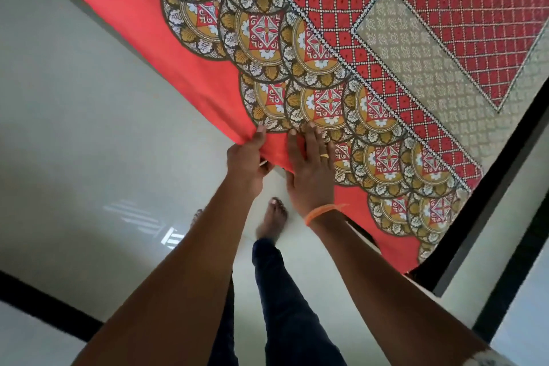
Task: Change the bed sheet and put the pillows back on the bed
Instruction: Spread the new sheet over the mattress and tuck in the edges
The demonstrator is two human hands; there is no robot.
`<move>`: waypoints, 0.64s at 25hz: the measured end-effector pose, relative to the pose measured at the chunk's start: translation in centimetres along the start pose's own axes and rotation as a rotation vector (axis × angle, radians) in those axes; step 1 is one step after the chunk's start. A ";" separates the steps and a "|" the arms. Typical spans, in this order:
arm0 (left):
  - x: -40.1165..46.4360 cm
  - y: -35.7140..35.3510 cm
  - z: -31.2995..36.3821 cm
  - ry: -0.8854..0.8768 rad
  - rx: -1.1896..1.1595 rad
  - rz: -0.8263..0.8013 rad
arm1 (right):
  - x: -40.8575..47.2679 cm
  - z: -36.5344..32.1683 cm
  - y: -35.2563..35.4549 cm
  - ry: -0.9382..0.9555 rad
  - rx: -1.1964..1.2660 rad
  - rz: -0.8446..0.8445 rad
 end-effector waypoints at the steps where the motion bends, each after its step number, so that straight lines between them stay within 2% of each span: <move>1: 0.2 0.7 -0.2 -0.007 0.013 0.062 | -0.3 -0.6 -0.3 0.003 -0.002 -0.013; 3: 0.5 1.9 0.0 -0.051 0.116 0.176 | -1.1 -1.8 -1.7 0.020 -0.080 -0.096; 6: 0.3 3.0 0.2 -0.119 0.539 0.334 | -2.2 -1.6 -2.8 0.061 -0.097 -0.243; 8: -0.5 3.8 -0.5 -0.136 0.794 0.413 | -3.4 -1.8 -3.6 0.215 -0.130 -0.408; 10: -2.1 4.0 -1.1 -0.215 0.878 0.529 | -5.2 -1.8 -3.6 0.360 -0.057 -0.561; 11: -3.1 3.4 -1.1 -0.323 0.894 0.566 | -5.5 -1.1 -2.5 0.340 0.059 -0.512; 12: -3.9 1.7 -1.0 -0.504 0.976 0.540 | -5.2 0.7 -0.7 0.254 0.186 -0.325; 14: -5.5 -4.0 -1.8 -0.889 1.301 0.302 | -5.3 6.8 3.0 0.002 0.293 0.153; 15: -5.8 -7.1 -3.2 -1.026 1.500 0.139 | -5.7 10.1 3.8 -0.149 0.255 0.275; 16: -5.9 -9.9 -5.1 -1.113 1.695 -0.026 | -6.2 13.0 3.8 -0.302 0.201 0.282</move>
Point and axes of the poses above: each hand's wrist, its own x-axis towards the middle knuckle, its own y-axis out of the back of the hand, z = x × y, the point moved 7 cm from there along x, towards the middle knuckle, and after that the axes turned 6 degrees about -z, right-handed, at the moved point
